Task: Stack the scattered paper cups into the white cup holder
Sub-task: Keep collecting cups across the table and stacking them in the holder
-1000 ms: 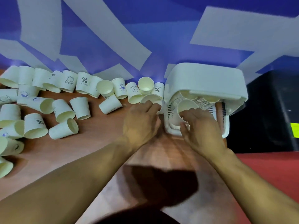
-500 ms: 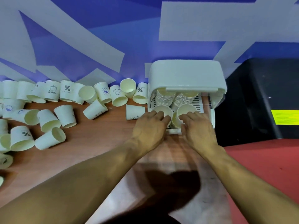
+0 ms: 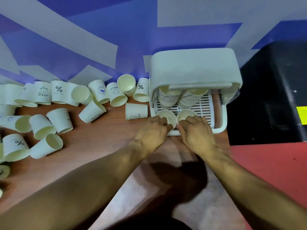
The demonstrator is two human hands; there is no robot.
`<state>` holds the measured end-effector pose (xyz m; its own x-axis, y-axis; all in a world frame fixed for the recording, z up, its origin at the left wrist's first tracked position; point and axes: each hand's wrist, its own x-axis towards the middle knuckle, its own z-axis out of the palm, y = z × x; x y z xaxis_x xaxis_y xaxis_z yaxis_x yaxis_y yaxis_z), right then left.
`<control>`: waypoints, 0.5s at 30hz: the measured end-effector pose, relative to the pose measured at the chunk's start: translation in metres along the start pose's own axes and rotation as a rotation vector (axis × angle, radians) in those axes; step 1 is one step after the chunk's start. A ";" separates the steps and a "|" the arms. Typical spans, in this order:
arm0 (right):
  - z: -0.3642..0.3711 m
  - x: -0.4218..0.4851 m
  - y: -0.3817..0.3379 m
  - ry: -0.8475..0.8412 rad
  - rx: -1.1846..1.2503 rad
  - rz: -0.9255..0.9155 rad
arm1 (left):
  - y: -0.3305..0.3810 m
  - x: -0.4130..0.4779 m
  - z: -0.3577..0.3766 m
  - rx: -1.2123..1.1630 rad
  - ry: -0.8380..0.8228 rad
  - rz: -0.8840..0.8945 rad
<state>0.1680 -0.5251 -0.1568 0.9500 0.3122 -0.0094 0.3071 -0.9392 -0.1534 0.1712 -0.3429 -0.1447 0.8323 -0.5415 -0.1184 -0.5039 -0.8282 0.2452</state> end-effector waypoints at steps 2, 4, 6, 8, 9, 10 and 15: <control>0.000 0.000 -0.001 0.001 -0.004 0.005 | -0.002 0.002 0.003 -0.028 -0.015 0.001; 0.001 0.000 -0.001 0.008 0.006 0.011 | -0.002 0.002 0.005 -0.043 -0.023 0.008; 0.000 0.000 -0.001 0.039 0.052 0.017 | -0.005 -0.003 0.004 -0.069 0.004 0.020; -0.005 -0.002 -0.005 0.113 0.121 0.024 | -0.011 -0.014 0.002 -0.130 0.074 0.024; -0.009 -0.002 -0.009 0.161 0.144 0.018 | -0.015 -0.021 -0.001 -0.154 0.107 0.021; -0.014 -0.003 -0.015 0.207 0.157 0.001 | -0.020 -0.030 -0.005 -0.166 0.131 0.020; -0.031 -0.001 -0.071 0.277 0.214 -0.136 | -0.053 -0.093 -0.026 -0.294 0.231 -0.143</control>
<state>0.1467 -0.4637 -0.1157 0.8897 0.3536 0.2888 0.4403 -0.8318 -0.3379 0.1267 -0.2450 -0.1213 0.9361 -0.3494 0.0404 -0.3198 -0.7979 0.5109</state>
